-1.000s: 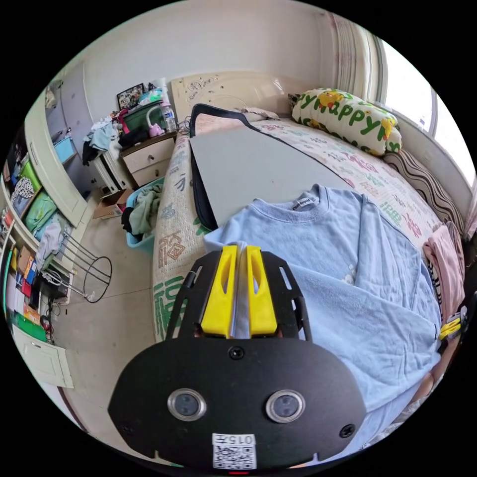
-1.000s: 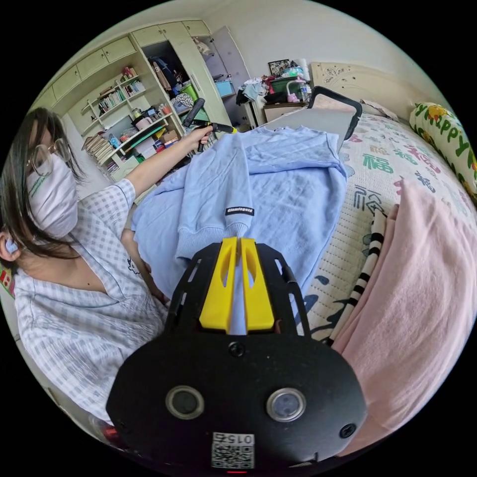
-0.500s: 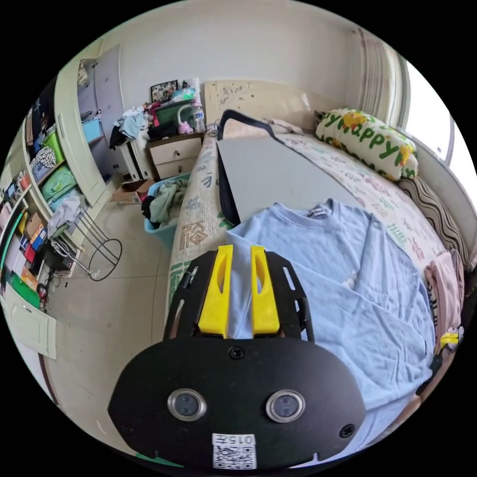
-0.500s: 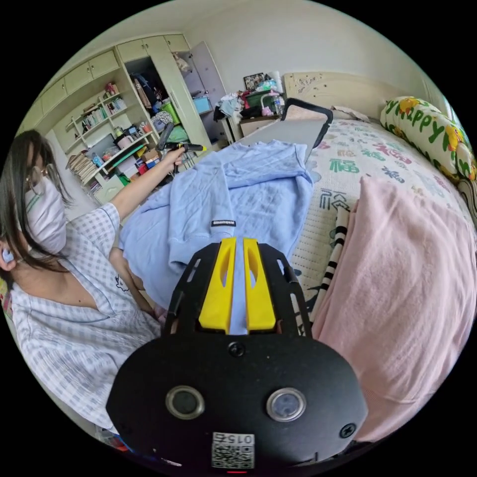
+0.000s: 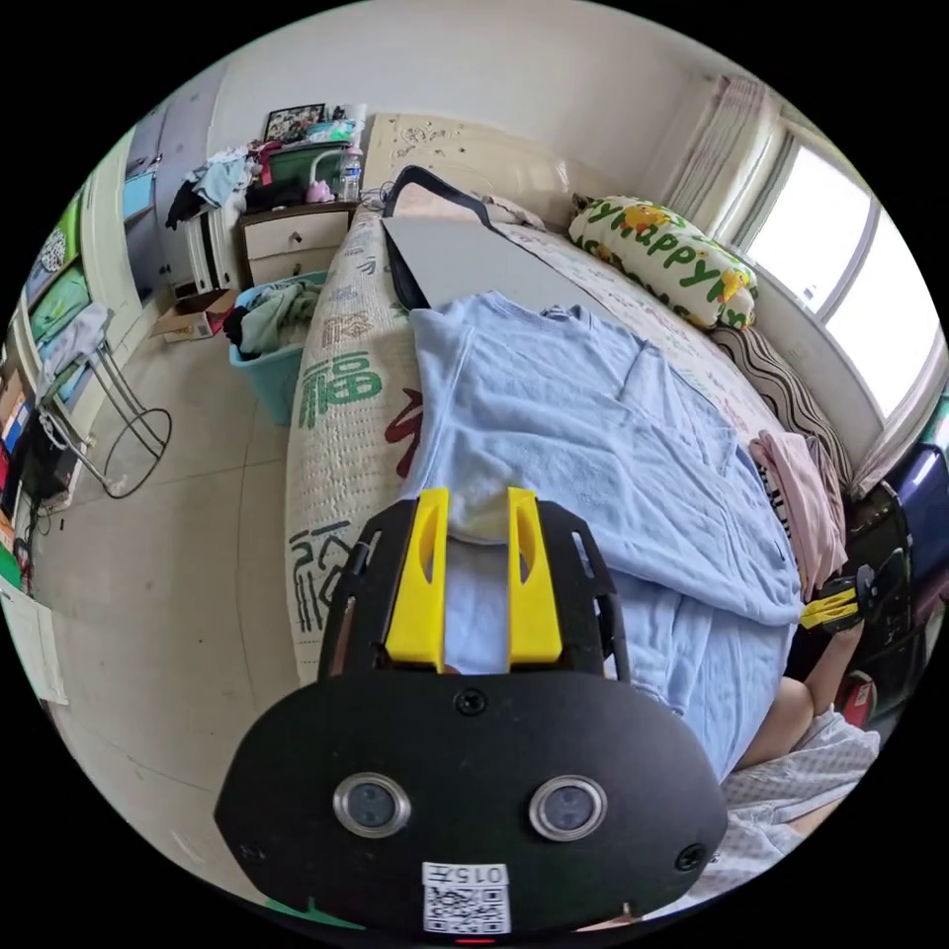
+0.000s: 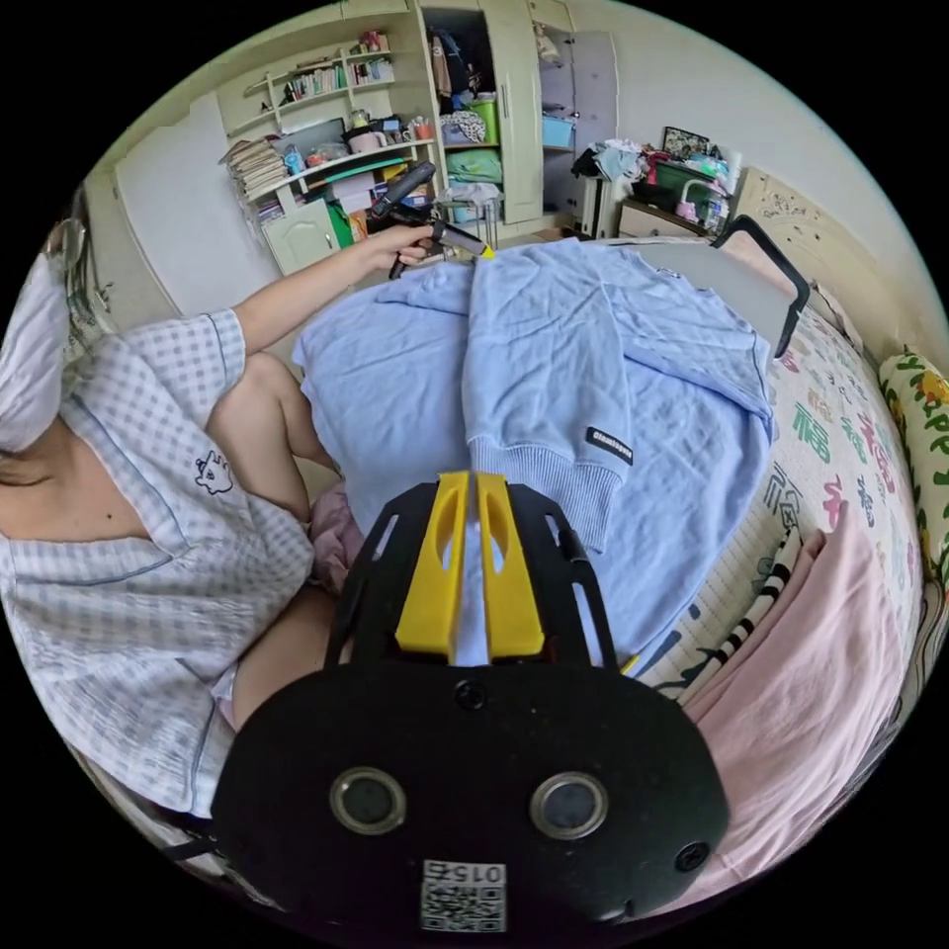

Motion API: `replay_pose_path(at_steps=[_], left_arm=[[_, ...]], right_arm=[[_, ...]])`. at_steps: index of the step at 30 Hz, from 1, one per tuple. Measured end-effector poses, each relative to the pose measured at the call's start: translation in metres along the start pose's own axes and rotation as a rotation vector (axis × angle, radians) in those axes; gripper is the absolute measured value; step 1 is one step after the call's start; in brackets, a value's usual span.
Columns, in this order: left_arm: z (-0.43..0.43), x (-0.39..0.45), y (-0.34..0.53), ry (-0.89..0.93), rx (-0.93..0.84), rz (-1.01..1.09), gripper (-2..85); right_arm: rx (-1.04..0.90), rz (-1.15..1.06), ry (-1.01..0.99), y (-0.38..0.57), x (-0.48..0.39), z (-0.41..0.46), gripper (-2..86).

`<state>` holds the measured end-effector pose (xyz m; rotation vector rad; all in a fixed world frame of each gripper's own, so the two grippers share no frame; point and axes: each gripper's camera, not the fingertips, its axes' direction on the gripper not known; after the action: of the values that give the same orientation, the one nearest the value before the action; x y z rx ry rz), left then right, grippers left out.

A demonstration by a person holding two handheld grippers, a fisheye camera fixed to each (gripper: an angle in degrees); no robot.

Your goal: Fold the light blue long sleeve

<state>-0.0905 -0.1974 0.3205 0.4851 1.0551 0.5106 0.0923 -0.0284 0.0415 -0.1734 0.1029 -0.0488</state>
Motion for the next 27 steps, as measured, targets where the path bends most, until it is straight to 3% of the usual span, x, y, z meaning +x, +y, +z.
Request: replay_pose_path(at_steps=[8,20,25,27], left_arm=[[-0.003,-0.015,-0.023,0.019,-0.007,0.003,7.4],[-0.020,-0.014,-0.072,-0.047,-0.002,0.030,4.0],[-0.035,-0.018,-0.100,0.028,-0.064,0.066,6.1],[-0.074,-0.015,-0.107,0.062,-0.036,0.102,8.3]], right_arm=[[-0.005,-0.049,0.135,-0.005,-0.029,0.001,6.2],[-0.132,-0.154,0.138,-0.002,-0.040,0.022,0.1],[-0.084,-0.068,0.110,0.004,-0.020,0.006,-0.6],[0.080,0.039,0.131,0.019,-0.001,-0.025,-0.7]])
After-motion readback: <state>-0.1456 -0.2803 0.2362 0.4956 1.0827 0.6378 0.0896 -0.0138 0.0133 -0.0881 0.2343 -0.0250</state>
